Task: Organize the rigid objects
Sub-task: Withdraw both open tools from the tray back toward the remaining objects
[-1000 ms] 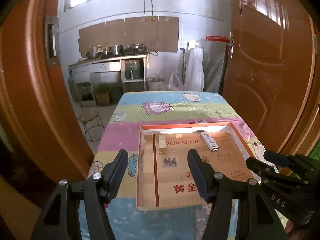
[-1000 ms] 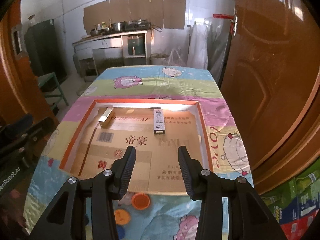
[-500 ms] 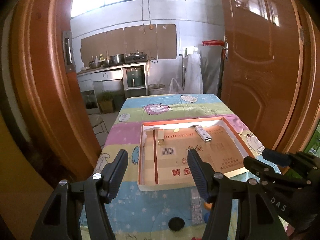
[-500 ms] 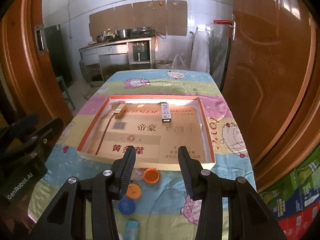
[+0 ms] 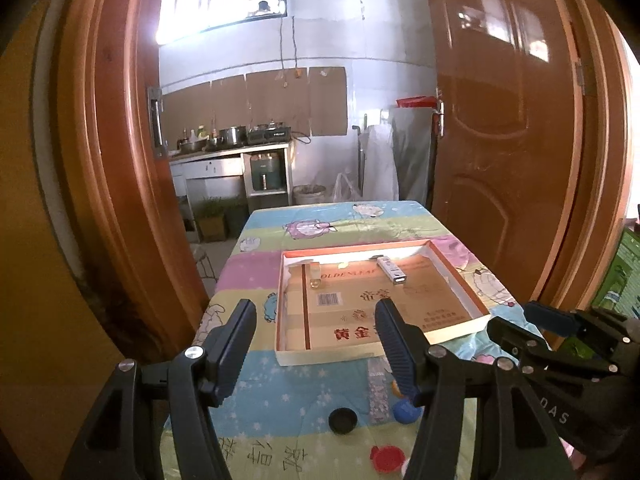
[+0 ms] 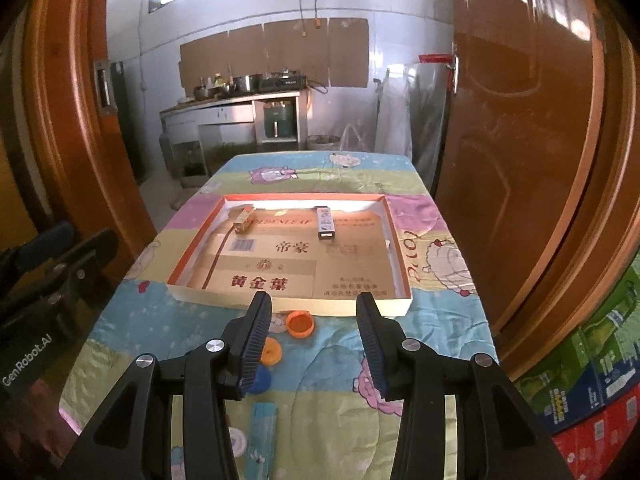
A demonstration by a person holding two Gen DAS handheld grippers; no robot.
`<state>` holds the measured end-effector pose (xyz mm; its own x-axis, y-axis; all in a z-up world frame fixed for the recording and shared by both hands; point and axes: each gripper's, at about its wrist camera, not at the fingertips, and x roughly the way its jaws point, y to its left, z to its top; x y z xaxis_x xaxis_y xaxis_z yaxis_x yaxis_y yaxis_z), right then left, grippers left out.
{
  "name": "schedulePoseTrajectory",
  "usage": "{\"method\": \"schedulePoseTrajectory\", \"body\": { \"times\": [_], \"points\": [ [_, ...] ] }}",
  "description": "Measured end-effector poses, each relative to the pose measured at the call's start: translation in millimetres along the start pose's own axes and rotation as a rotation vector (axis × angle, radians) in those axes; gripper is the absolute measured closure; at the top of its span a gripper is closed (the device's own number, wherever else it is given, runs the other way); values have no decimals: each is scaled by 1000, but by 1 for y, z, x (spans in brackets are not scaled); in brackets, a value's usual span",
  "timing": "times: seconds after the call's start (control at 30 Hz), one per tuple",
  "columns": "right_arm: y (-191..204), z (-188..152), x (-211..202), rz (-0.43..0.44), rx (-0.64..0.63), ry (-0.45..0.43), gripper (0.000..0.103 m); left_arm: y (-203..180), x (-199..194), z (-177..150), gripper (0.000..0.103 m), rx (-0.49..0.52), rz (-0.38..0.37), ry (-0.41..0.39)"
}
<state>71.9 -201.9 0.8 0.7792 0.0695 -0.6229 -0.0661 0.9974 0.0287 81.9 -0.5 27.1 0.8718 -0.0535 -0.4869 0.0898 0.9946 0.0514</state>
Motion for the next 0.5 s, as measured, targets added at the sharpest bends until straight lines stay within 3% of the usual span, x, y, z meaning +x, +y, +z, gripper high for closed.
{"method": "schedulePoseTrajectory", "body": {
  "times": [0.5],
  "points": [
    [7,-30,-37,26,-15,-26,57,0,-22,-18,42,-12,-51,19]
  ]
}}
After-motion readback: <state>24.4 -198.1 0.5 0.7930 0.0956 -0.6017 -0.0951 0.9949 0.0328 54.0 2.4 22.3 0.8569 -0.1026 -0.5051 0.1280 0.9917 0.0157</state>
